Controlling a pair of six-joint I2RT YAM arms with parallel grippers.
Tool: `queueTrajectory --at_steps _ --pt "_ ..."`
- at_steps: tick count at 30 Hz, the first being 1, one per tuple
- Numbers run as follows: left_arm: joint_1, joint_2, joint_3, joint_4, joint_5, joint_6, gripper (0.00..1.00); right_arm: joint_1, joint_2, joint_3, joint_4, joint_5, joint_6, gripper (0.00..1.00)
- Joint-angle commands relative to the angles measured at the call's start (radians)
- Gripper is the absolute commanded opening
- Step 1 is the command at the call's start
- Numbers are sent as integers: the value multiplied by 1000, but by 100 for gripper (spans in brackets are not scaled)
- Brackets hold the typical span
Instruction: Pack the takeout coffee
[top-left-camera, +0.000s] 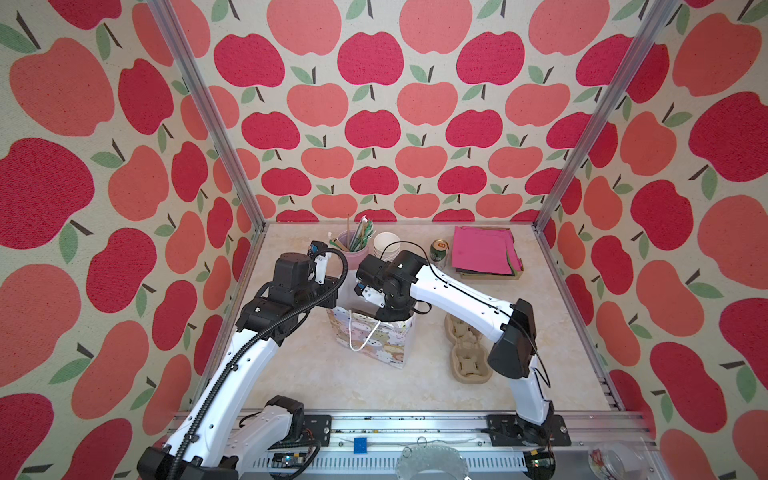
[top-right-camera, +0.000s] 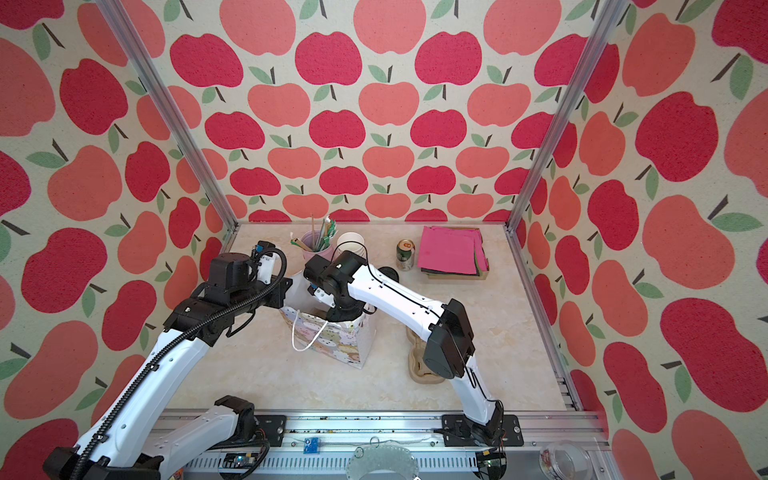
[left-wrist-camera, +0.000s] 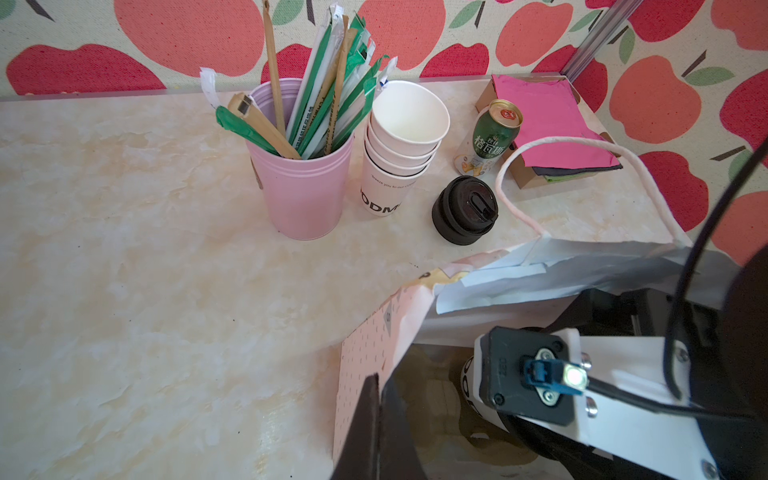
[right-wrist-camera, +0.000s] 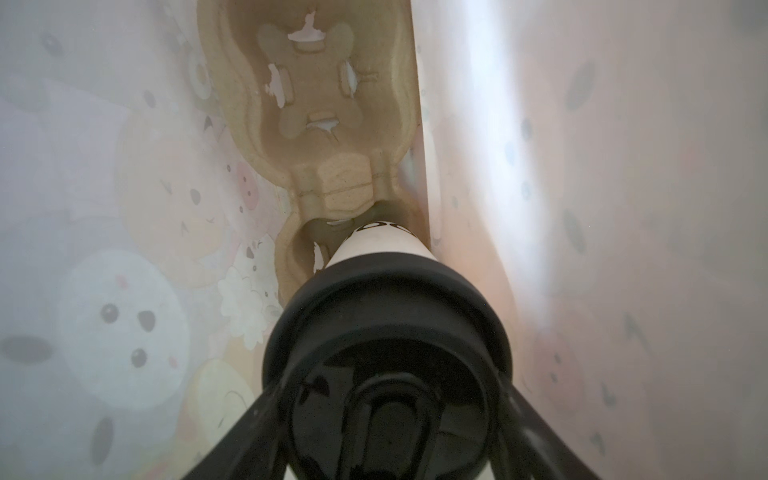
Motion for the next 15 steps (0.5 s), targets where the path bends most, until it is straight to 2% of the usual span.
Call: queueTrajectory --at_steps 1,15 --pt "-6 -8 1 -17 -19 10 0 -4 27 -19 -16 -19 -3 65" --pt "-7 -8 -1 -15 -18 10 0 -4 35 -32 -13 -18 -5 66"
